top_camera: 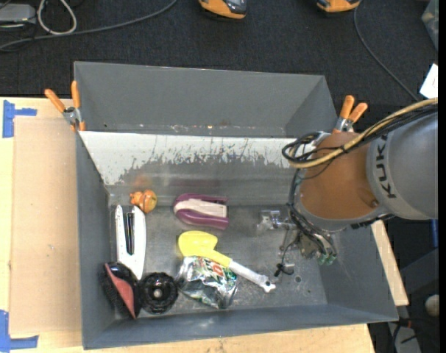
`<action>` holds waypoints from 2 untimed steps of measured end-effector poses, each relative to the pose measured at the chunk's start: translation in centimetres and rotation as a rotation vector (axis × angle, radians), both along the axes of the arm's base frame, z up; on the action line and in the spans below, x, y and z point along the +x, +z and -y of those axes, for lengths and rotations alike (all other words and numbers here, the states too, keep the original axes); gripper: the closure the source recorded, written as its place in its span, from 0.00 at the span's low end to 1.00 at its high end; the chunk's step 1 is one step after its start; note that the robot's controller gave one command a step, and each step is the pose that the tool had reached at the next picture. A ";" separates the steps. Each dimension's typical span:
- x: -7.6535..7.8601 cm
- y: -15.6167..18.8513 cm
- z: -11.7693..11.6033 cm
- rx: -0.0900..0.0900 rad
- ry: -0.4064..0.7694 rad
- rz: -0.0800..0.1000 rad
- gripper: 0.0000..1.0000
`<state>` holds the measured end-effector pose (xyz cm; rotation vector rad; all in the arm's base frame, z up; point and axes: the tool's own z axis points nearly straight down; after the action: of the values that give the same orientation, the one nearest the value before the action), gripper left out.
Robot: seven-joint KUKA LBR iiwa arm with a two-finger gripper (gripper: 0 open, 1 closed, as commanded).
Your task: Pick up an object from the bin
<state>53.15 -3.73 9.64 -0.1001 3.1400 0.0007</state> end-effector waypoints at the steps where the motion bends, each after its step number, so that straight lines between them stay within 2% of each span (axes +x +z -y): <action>1: -2.3 -2.7 -1.2 0.000 -0.085 0.003 0.00; 2: -3.6 -2.6 -6.8 0.001 0.050 -0.003 0.00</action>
Offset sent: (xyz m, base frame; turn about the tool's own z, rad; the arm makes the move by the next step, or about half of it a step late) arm -0.0397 0.0826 -0.0251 -0.0698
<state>49.53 3.05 7.05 -0.1784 3.1400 0.0017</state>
